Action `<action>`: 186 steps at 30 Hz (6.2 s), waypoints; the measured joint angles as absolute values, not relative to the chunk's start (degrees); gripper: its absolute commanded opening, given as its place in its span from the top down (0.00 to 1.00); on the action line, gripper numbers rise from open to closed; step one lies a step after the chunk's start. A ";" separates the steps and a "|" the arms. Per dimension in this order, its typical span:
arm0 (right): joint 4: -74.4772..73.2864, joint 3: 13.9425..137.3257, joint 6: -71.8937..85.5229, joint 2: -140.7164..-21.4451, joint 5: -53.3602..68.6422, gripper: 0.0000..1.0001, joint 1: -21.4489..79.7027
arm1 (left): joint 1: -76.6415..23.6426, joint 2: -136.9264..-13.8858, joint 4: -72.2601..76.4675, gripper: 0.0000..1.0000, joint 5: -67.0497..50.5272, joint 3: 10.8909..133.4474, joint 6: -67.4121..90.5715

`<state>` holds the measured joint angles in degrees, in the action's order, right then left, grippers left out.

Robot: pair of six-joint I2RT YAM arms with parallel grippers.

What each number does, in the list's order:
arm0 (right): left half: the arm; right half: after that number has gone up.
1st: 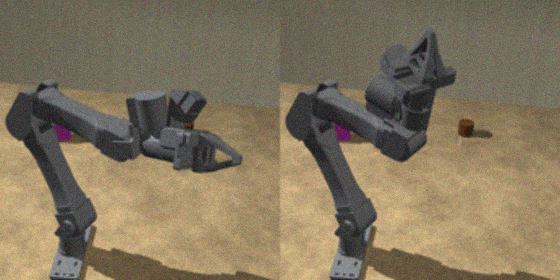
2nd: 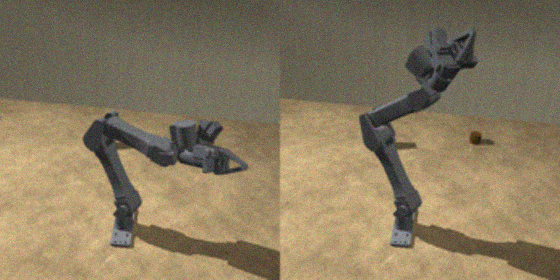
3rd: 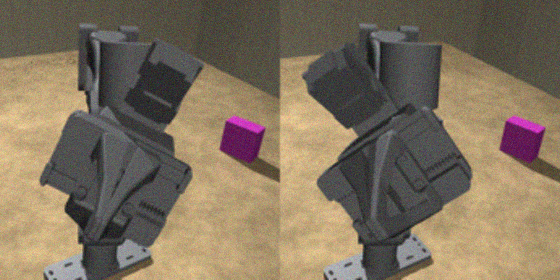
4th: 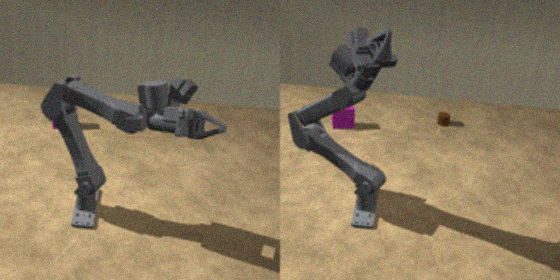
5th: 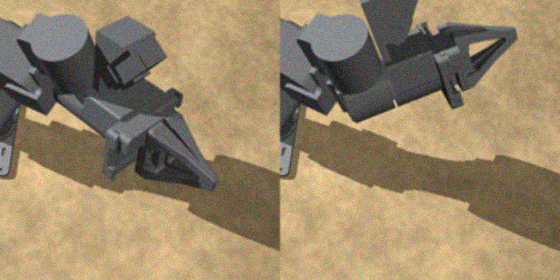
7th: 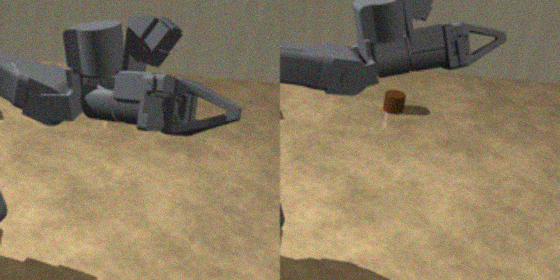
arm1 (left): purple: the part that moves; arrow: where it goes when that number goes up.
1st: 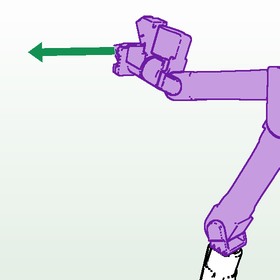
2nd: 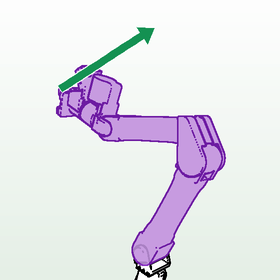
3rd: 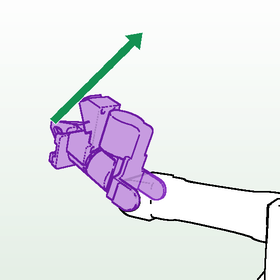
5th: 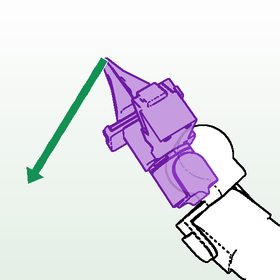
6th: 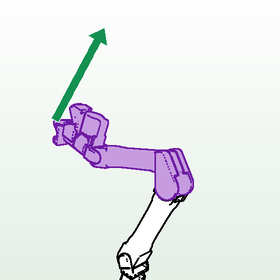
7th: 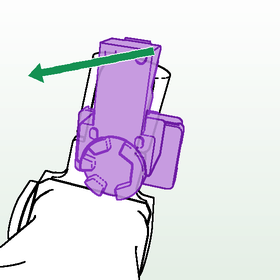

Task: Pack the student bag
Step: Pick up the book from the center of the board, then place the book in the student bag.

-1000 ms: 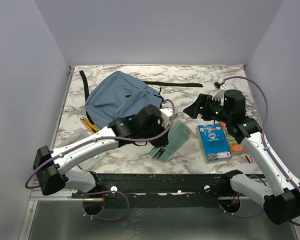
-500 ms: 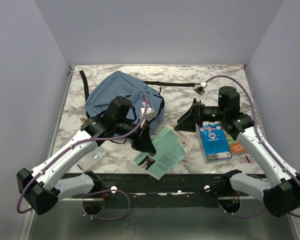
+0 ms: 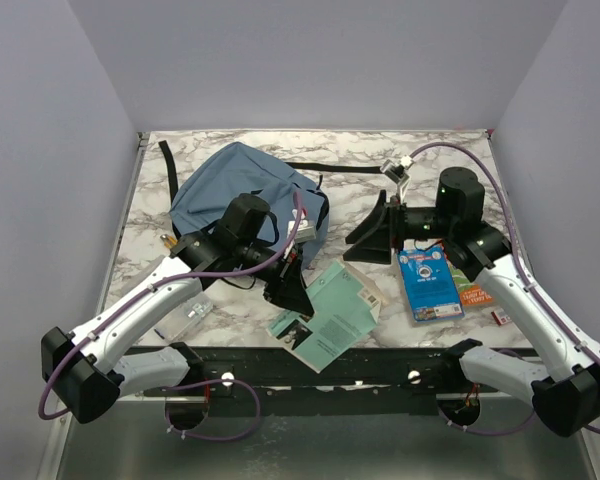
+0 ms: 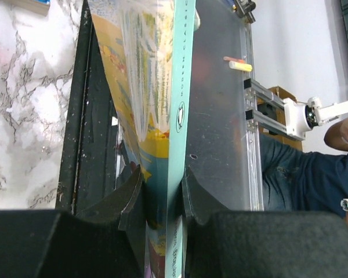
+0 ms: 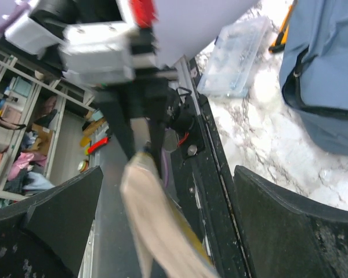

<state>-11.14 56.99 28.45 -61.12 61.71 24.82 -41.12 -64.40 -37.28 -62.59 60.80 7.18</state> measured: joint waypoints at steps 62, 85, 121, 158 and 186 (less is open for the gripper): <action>-3.01 49.43 30.63 -75.20 26.46 0.02 37.95 | -45.63 -60.10 -32.42 0.90 -10.55 52.71 10.24; -19.73 41.85 36.01 -50.78 -15.31 0.00 35.05 | -61.14 -82.21 -33.32 0.54 10.72 55.92 19.51; 8.29 37.43 33.08 -59.61 58.61 0.16 37.71 | -49.82 -61.49 -41.63 0.98 -42.61 58.13 1.76; -46.94 56.18 38.94 -46.09 -12.71 1.00 39.27 | -38.63 -82.63 -35.03 0.21 -1.80 75.64 15.62; -44.12 49.95 43.46 -47.13 -7.03 1.00 39.29 | -38.85 -103.11 -42.02 0.88 4.73 87.85 11.14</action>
<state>-44.12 49.95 43.46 -47.13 -7.03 39.29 -38.85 -103.11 -42.02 4.73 87.85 11.14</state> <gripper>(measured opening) 0.270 0.186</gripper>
